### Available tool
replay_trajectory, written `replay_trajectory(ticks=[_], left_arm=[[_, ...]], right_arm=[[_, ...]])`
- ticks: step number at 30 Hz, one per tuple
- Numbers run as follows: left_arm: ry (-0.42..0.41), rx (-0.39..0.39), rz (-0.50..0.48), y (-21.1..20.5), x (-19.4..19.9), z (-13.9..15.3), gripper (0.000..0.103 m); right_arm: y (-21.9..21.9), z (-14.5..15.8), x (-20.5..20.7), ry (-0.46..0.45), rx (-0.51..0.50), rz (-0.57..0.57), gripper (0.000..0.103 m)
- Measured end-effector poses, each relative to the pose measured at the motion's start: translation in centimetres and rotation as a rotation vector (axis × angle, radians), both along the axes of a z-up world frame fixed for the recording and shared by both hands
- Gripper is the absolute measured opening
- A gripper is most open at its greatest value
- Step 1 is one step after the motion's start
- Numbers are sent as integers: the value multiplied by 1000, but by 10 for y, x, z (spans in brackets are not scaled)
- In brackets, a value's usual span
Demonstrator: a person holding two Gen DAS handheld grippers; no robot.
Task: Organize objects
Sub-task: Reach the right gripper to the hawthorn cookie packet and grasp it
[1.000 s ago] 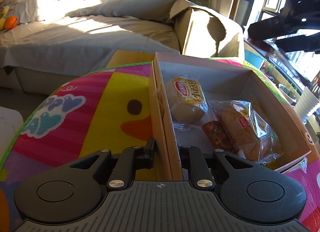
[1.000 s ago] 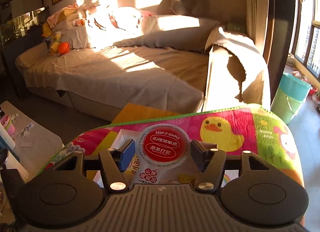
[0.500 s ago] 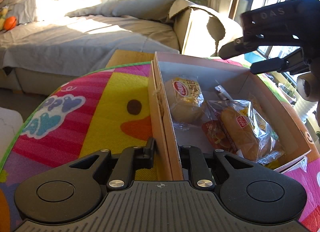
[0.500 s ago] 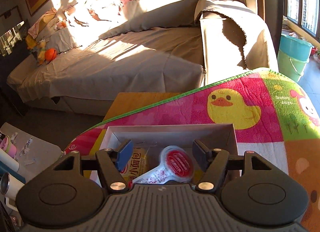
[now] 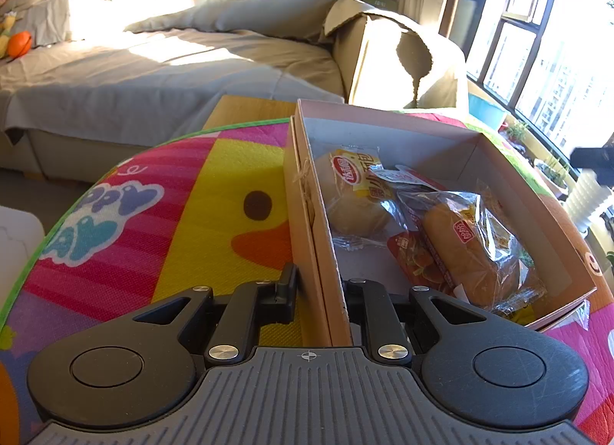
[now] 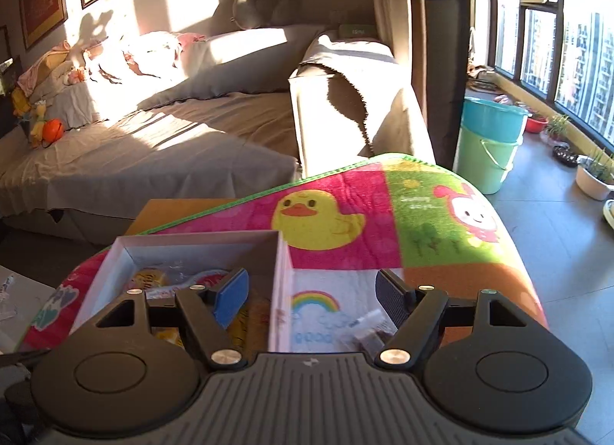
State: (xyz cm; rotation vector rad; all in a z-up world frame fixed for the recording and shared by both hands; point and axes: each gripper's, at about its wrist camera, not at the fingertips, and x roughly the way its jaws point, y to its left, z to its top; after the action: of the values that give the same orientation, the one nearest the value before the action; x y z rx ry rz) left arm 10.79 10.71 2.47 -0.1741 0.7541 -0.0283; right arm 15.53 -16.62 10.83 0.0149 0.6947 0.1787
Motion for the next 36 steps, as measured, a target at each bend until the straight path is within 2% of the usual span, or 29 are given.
replay_trajectory(ticks=[7, 12, 22, 27, 32, 36], left_arm=[[8, 12, -6, -1, -1, 1, 17], [5, 50, -8, -5, -2, 8, 16], [-8, 154, -54, -18, -13, 28, 14], [-49, 197, -37, -26, -25, 30, 13], [-56, 202, -24, -27, -25, 31, 12], [-53, 194, -22, -27, -25, 31, 12]], right_arm=[[-33, -37, -44, 44, -80, -32, 78], [-38, -58, -64, 68, -71, -36, 78], [-36, -69, -82, 7, -58, -23, 81], [-27, -68, -92, -67, -149, 25, 81], [-20, -68, -94, -75, -177, 108, 81], [-16, -70, -92, -79, -191, 118, 81]])
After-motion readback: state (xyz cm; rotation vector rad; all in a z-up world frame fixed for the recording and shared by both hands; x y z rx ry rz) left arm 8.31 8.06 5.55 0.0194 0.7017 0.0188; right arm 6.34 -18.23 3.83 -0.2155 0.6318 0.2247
